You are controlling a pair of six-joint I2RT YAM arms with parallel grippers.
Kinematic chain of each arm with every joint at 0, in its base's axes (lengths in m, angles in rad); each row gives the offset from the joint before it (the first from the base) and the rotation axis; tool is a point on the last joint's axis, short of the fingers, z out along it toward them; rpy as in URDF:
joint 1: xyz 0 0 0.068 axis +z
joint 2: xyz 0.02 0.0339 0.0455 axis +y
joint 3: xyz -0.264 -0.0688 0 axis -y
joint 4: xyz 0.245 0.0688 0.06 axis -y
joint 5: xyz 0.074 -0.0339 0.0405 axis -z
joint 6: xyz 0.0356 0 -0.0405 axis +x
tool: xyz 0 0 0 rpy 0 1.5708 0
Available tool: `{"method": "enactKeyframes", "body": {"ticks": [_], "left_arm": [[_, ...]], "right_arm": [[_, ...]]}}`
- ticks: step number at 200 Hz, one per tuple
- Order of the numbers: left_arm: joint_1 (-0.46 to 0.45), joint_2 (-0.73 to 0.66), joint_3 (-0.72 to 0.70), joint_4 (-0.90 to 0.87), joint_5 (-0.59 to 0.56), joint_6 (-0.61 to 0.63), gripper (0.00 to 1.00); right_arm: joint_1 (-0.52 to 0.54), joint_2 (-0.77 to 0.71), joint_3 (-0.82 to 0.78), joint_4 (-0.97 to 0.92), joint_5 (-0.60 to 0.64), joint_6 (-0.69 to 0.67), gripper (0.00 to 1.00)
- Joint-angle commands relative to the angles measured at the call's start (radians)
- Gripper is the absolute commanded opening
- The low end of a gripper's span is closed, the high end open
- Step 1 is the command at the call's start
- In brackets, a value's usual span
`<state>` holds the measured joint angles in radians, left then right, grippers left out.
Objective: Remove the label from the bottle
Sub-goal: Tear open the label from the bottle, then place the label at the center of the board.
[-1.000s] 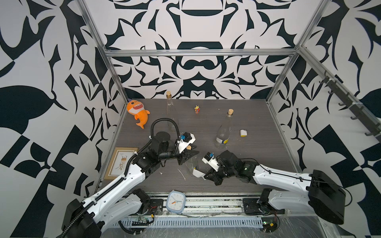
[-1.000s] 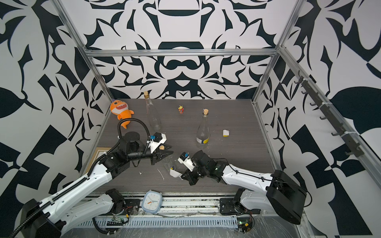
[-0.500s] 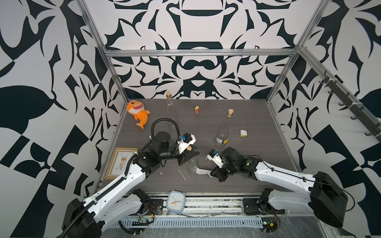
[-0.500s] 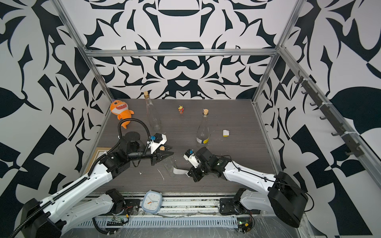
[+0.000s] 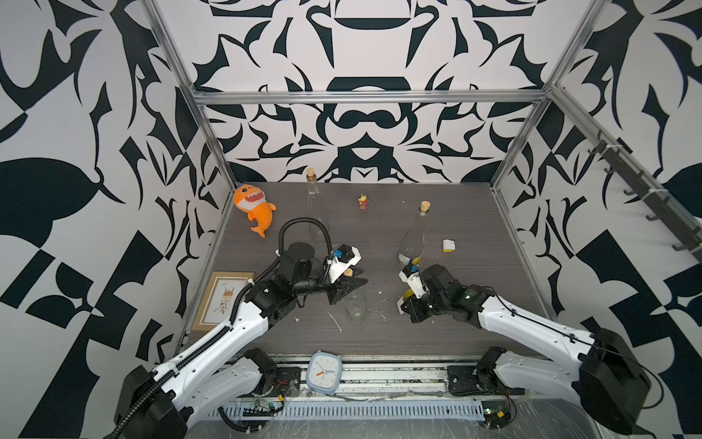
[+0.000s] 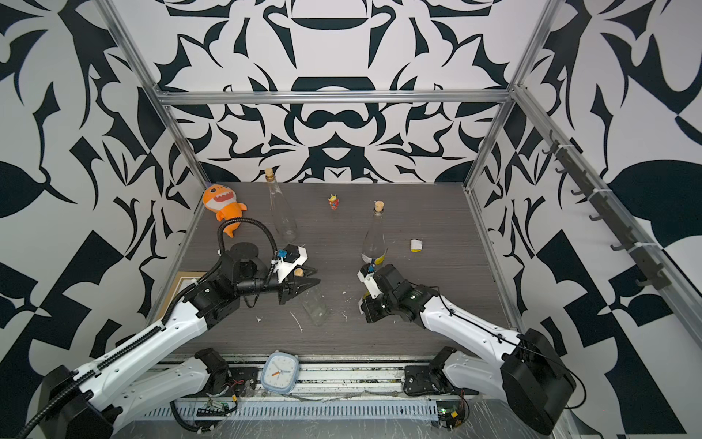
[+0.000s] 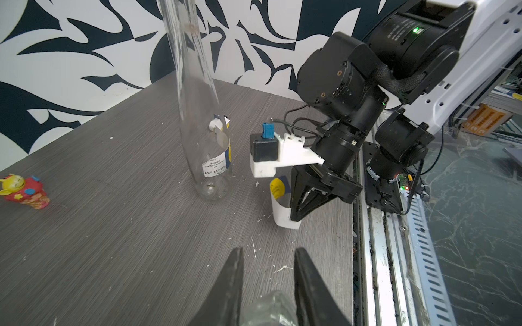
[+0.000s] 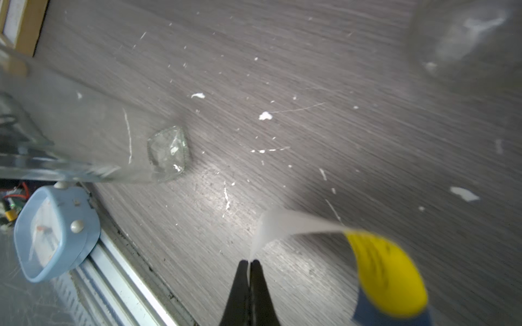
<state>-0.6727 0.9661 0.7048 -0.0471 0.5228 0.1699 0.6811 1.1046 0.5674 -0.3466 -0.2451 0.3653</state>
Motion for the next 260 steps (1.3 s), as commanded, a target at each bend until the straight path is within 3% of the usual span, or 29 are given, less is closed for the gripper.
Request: {"method": "enactKeyframes", "body": {"ticks": [1,19,52,88,98,112,130,166,171,176,260], "left_arm": [[0.001,-0.004,0.038,-0.031,-0.042,0.001,0.0],[0.0,-0.004,0.038,-0.025,-0.042,-0.006,0.0],[0.001,0.01,0.04,-0.012,-0.037,-0.028,0.31],[0.001,0.007,0.032,0.011,-0.033,-0.037,0.56],[0.001,0.001,0.027,0.019,-0.03,-0.039,0.68],[0.001,-0.006,0.02,0.027,-0.029,-0.041,0.72],[0.001,-0.015,0.014,0.031,-0.025,-0.042,0.82],[0.001,-0.047,-0.004,0.046,-0.026,-0.044,0.84],[0.001,-0.051,-0.01,0.05,-0.026,-0.043,0.92],[0.001,-0.055,-0.014,0.055,-0.027,-0.042,0.93],[0.001,-0.097,-0.03,0.082,-0.028,-0.042,0.99]], "right_arm": [[-0.044,-0.039,0.034,-0.078,0.143,0.098,0.0],[-0.119,-0.073,0.044,-0.132,0.213,0.153,0.0],[-0.281,-0.085,0.084,-0.223,0.326,0.169,0.0],[-0.422,0.06,0.18,-0.285,0.414,0.149,0.0],[-0.451,0.116,0.221,-0.31,0.429,0.133,0.0],[-0.466,0.183,0.285,-0.344,0.522,0.103,0.0],[-0.511,0.242,0.338,-0.347,0.524,0.064,0.0],[-0.661,0.339,0.411,-0.337,0.41,-0.008,0.0],[-0.672,0.353,0.421,-0.335,0.401,-0.014,0.0],[-0.683,0.367,0.431,-0.335,0.394,-0.022,0.0],[-0.722,0.619,0.638,-0.419,0.325,-0.052,0.03]]}}
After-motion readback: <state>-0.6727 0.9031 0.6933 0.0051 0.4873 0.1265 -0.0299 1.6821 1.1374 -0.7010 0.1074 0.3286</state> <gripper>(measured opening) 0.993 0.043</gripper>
